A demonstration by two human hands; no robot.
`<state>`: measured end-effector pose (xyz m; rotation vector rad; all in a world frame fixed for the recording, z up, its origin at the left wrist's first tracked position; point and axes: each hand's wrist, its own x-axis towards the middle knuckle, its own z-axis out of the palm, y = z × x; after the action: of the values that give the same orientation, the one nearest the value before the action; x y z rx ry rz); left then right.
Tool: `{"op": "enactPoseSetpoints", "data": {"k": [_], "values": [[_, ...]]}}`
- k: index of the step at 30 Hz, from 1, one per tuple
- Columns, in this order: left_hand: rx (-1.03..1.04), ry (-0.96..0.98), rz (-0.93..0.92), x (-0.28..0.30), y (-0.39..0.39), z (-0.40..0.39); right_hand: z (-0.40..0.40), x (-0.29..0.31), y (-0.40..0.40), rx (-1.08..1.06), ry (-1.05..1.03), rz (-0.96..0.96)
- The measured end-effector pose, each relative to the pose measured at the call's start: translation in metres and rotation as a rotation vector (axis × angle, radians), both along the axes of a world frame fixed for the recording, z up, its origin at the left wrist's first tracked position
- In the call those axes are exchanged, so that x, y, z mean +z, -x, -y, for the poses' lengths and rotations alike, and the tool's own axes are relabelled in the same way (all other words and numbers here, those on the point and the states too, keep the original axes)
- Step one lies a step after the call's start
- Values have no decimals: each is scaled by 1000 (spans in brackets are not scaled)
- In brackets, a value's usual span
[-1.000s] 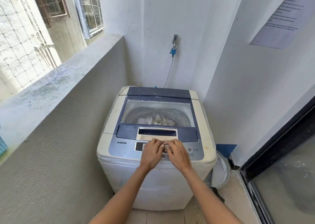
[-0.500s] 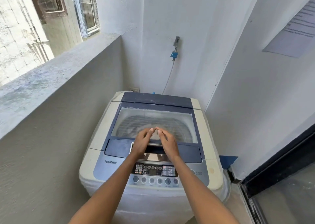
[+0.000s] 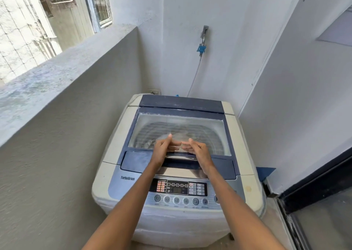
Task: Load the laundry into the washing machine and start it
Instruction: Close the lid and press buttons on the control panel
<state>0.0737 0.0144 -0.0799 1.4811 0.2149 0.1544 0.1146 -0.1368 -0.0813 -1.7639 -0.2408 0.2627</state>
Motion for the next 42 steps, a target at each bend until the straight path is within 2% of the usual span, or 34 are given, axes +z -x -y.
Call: {"op": "enactPoseSetpoints", "data": {"k": [24,42], "values": [[28,-23,17,0,-2,2,-2,-8,-5,-14,63,57],[-61,-2,-98,11,1,-6,1,4,0,20,-70,-10]]}}
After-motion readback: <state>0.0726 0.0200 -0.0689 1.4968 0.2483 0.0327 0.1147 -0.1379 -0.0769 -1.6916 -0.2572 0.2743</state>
